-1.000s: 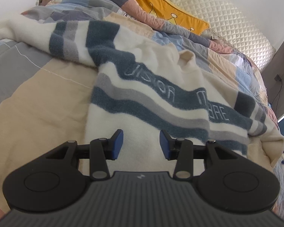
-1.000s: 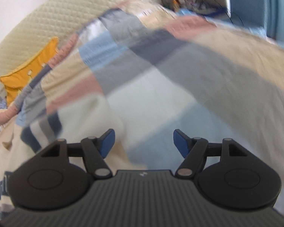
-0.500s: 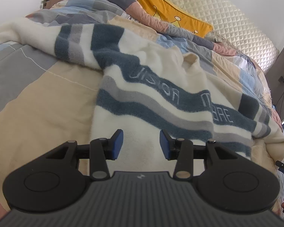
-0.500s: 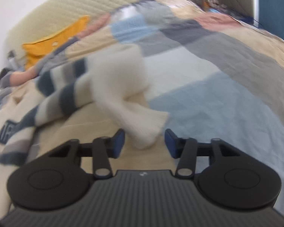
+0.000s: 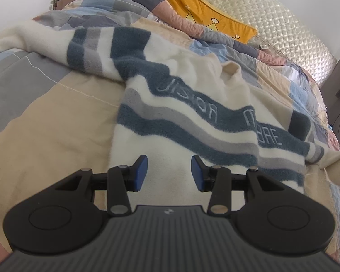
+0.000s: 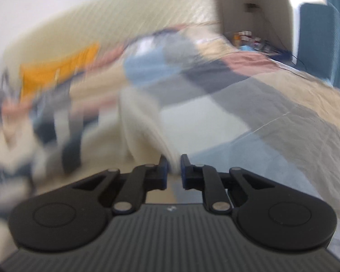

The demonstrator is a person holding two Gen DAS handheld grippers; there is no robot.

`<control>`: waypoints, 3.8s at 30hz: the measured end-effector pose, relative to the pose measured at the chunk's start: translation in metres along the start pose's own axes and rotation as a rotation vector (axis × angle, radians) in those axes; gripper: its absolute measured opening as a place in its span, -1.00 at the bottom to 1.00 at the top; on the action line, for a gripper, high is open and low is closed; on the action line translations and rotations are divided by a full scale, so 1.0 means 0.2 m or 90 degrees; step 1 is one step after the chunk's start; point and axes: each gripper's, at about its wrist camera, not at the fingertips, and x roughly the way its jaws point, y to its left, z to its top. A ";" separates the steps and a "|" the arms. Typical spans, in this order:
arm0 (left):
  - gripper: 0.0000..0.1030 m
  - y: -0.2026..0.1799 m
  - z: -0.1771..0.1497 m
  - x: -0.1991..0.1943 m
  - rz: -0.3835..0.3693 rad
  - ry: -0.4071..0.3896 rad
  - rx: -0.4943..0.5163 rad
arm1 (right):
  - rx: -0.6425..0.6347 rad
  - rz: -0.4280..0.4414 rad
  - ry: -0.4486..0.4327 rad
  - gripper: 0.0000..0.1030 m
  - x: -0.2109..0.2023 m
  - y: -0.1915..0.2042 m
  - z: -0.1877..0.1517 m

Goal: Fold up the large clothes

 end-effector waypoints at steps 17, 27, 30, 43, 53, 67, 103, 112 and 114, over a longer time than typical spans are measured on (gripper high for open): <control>-0.06 -0.01 0.01 0.07 0.019 0.011 0.004 | 0.022 -0.113 -0.033 -0.79 0.32 -0.07 0.80; -0.06 0.00 0.03 0.07 0.004 0.022 -0.018 | -0.010 -0.135 -0.017 -0.78 0.44 -0.24 0.72; -0.06 -0.01 0.04 0.07 -0.003 0.036 -0.015 | 0.029 -0.153 0.015 -0.78 0.42 -0.38 0.56; -0.06 0.26 0.18 -0.07 -0.002 0.069 -0.179 | 0.101 -0.205 0.142 -0.48 0.10 -0.58 -0.01; -0.06 0.40 0.11 -0.13 -0.008 0.125 -0.239 | 0.030 -0.108 0.190 -0.21 -0.25 -0.03 0.07; -0.07 0.39 0.03 -0.16 -0.060 0.112 -0.264 | -0.039 0.351 0.336 -0.21 -0.68 1.53 -0.36; -0.07 0.68 -0.03 -0.21 -0.151 0.048 -0.446 | -0.668 0.438 0.322 -0.65 -0.81 2.23 -1.41; -0.07 0.59 -0.04 -0.15 -0.218 0.088 -0.423 | -0.369 0.416 0.346 -0.74 -0.66 1.96 -0.95; -0.07 0.55 -0.05 -0.13 -0.226 0.098 -0.400 | -0.288 0.393 0.358 -0.74 -0.58 1.87 -0.90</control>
